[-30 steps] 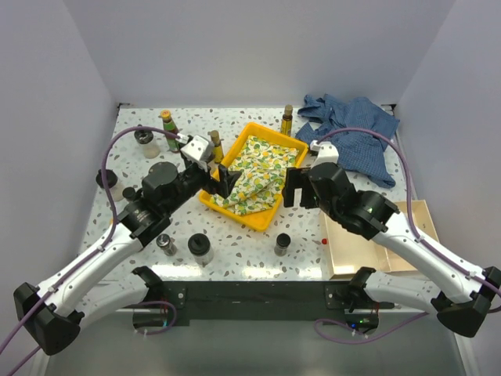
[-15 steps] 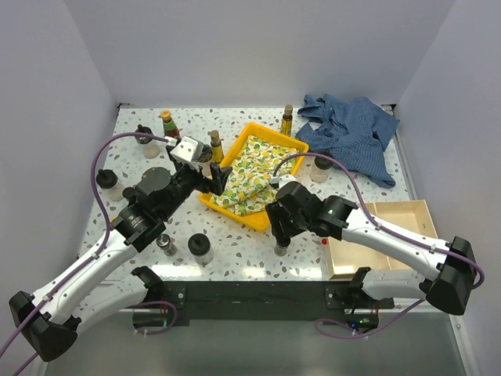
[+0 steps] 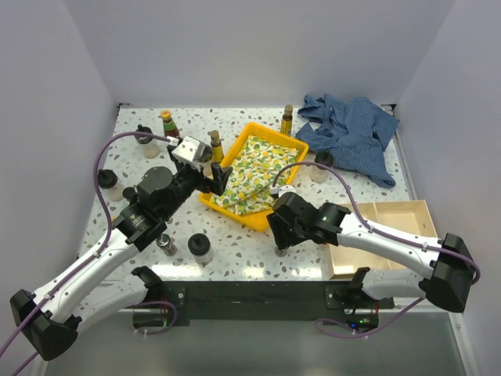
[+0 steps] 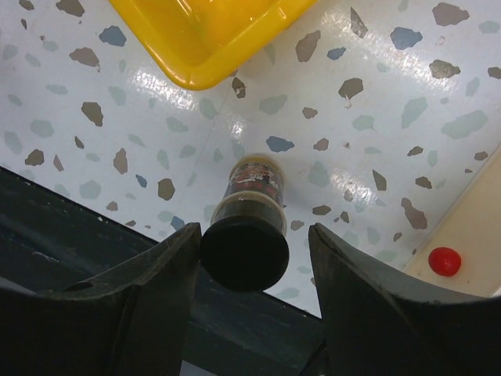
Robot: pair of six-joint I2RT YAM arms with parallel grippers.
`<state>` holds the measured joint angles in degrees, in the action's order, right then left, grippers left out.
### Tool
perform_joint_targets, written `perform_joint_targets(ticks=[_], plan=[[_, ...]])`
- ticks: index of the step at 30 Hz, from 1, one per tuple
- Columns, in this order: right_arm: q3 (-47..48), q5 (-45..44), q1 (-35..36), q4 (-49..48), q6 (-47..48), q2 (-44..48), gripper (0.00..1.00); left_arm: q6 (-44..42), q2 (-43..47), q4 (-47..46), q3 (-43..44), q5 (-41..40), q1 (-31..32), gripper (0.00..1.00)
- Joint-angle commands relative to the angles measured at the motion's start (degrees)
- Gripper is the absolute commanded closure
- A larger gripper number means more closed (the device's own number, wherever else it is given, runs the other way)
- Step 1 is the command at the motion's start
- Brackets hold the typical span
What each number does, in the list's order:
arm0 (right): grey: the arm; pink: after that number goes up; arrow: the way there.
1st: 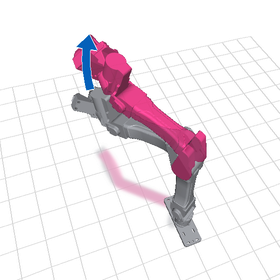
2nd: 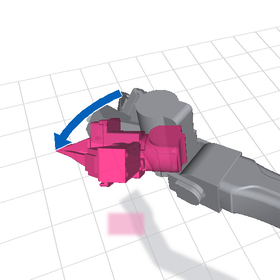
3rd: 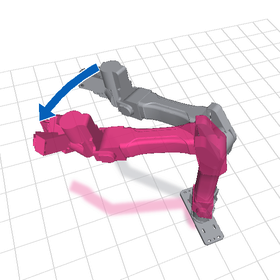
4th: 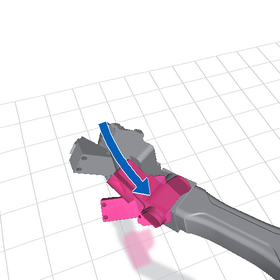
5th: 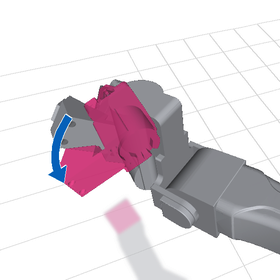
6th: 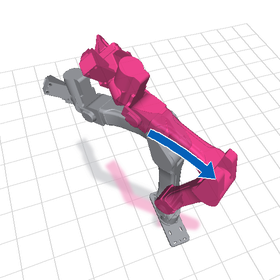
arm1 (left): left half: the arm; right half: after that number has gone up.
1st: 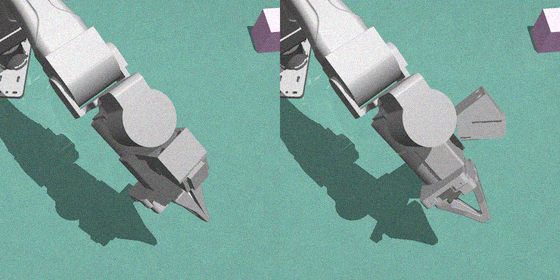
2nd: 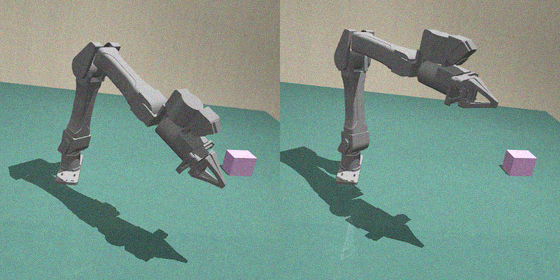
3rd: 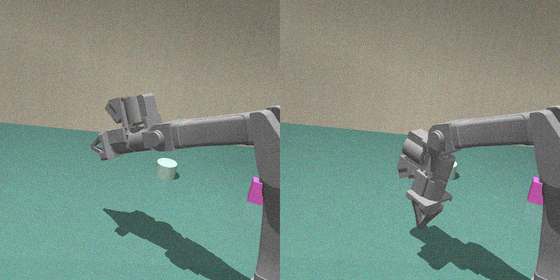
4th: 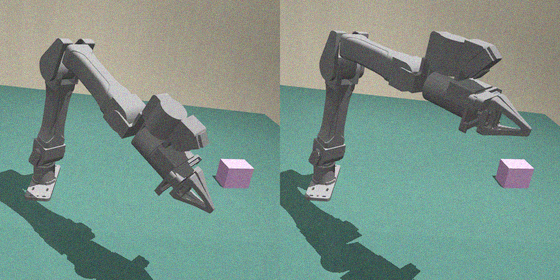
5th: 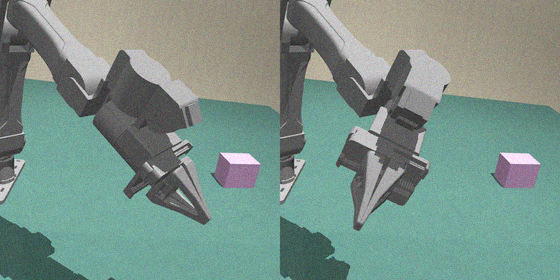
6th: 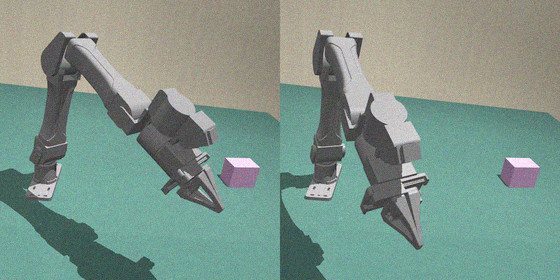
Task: Organize the condiment bottles
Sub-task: Pick up the bottle from the center of the board.
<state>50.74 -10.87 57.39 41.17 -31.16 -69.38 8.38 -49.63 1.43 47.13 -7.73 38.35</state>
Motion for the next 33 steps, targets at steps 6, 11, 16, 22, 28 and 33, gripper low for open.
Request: perform_joint_targets(ticks=[6,11,16,22,28,33], plan=[[-1.17,-1.16,0.71,-1.8,-3.2,0.21,0.61,-0.12,-0.47,-2.05,0.41,-0.45,0.15,0.0],[1.46,-5.73,0.71,1.02,-7.33,-0.13,0.79,-0.21,-0.73,-1.96,0.5,-0.45,0.15,0.0],[7.96,-10.65,0.71,7.25,-11.72,-3.82,1.0,-0.21,-0.65,-1.96,0.42,-0.8,0.24,0.0],[21.66,-25.84,0.71,19.99,-20.15,-9.35,1.0,-0.3,-0.56,-1.87,0.42,-0.89,0.15,0.0],[33.8,-32.38,-6.39,28.0,-26.05,-10.25,1.0,-0.3,-0.38,-1.87,0.41,-0.98,0.24,0.0],[31.98,-31.76,-24.57,28.45,-29.92,-3.31,1.0,-0.3,-0.38,-1.87,0.33,-0.97,0.24,0.0]])
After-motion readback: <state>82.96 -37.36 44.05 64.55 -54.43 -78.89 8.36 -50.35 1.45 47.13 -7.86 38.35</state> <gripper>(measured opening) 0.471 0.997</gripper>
